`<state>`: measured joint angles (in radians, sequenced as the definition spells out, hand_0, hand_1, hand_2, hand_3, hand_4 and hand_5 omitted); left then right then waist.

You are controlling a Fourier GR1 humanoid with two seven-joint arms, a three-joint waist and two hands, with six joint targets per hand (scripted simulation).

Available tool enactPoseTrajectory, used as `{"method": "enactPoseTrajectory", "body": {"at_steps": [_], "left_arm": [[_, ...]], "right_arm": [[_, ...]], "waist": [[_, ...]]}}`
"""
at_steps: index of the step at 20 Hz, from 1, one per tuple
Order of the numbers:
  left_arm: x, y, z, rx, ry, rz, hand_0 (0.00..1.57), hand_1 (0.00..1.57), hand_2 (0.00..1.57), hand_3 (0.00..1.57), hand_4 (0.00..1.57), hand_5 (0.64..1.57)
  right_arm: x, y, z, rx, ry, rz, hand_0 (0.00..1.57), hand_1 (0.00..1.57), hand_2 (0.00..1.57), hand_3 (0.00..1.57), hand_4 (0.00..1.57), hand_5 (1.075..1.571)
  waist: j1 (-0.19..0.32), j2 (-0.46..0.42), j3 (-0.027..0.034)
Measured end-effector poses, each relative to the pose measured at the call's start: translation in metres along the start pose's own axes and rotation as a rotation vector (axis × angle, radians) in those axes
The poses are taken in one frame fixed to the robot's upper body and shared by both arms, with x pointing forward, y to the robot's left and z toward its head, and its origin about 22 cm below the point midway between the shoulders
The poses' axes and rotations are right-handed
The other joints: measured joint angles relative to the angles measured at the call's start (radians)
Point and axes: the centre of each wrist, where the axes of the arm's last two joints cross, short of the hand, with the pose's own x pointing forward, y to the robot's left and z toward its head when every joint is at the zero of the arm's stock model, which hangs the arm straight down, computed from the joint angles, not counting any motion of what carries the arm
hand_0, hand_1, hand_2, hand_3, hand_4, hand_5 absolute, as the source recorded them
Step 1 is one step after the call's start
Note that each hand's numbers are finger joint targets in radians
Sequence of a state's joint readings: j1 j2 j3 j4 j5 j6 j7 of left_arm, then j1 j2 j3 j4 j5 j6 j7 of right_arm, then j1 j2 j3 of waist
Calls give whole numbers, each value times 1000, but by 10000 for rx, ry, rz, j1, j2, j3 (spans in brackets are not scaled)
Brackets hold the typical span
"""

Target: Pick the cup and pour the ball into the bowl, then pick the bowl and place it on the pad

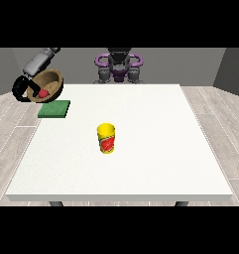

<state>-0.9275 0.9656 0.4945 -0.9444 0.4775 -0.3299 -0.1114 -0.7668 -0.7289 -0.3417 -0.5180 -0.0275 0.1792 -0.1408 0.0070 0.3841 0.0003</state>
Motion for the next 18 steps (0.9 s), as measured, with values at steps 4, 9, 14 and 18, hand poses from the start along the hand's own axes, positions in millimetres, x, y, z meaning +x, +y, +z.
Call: {"method": "enactPoseTrajectory", "body": {"at_steps": [4, 9, 14, 18], "left_arm": [[-10, -1, 4, 51, 70, 24, 0, 0, 0, 0, 0, 1525], [-8, 1, 6, 65, 82, 31, 0, 0, 0, 0, 0, 1528], [12, 2, 0, 83, -360, -3, 0, 0, 0, 0, 0, 1517], [23, 5, -1, 168, -609, -28, 0, 0, 0, 0, 0, 1519]], "right_arm": [[-4, 18, -2, 226, 153, 192, 1571, 1571, 1571, 1298, 1177, 1569], [-30, 24, 5, 311, 528, -417, 1571, 1571, 1571, 1256, 1063, 1569], [-38, 6, 10, -711, 1096, -1144, 1207, 1207, 1265, 1235, 0, 1562], [-29, -14, 9, -1428, 1090, -1351, 726, 726, 649, 1040, 0, 1539]], "waist": [[-1, -47, -1], [-25, -28, 4], [89, 323, 19], [135, 552, 16]]}}
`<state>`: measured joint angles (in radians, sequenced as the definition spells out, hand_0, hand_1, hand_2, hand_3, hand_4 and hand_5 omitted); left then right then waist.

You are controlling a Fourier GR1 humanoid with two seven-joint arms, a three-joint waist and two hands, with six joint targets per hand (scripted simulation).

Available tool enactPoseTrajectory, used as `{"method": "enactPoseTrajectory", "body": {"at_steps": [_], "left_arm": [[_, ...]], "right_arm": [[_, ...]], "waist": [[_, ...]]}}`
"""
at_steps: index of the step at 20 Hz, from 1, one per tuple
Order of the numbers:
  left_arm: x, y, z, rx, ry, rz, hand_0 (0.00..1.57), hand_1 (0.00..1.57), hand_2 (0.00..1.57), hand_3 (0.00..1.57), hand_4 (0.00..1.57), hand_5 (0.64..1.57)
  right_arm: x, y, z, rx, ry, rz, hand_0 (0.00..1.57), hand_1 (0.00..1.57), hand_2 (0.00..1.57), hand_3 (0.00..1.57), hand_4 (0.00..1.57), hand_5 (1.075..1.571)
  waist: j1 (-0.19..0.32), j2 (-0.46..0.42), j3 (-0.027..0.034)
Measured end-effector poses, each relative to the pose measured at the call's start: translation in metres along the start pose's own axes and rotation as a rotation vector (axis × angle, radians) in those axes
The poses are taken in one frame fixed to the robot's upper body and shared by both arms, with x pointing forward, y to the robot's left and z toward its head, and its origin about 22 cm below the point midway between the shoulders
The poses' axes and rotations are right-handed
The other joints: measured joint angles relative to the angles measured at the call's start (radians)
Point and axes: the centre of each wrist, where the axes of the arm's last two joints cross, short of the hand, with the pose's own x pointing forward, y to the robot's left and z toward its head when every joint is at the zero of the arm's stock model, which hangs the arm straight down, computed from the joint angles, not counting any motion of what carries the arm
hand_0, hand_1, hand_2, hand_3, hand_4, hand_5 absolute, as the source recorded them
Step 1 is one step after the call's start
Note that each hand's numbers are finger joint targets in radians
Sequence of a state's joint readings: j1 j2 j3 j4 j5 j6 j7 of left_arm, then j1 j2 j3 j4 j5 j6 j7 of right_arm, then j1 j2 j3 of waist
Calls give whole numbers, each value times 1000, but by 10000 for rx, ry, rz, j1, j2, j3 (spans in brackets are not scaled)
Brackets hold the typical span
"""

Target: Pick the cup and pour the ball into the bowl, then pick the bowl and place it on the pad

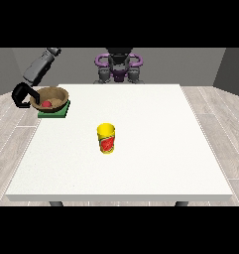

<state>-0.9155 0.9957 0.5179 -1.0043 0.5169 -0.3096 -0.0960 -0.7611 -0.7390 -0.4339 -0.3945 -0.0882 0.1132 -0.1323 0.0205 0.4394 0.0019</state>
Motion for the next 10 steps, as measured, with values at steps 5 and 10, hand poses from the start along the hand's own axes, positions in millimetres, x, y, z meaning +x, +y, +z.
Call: {"method": "enactPoseTrajectory", "body": {"at_steps": [5, 10], "left_arm": [[10, 5, 0, 34, -87, 2, 0, 0, 0, 0, 0, 1515], [-6, 6, 8, -30, 208, 91, 0, 0, 0, 0, 0, 1515]], "right_arm": [[11, -16, 0, -288, -56, -111, 477, 477, 543, 692, 0, 1513], [37, -31, -3, -239, -229, -422, 134, 134, 280, 375, 0, 1467]], "waist": [[-12, 50, -2], [-52, -187, -10]]}}
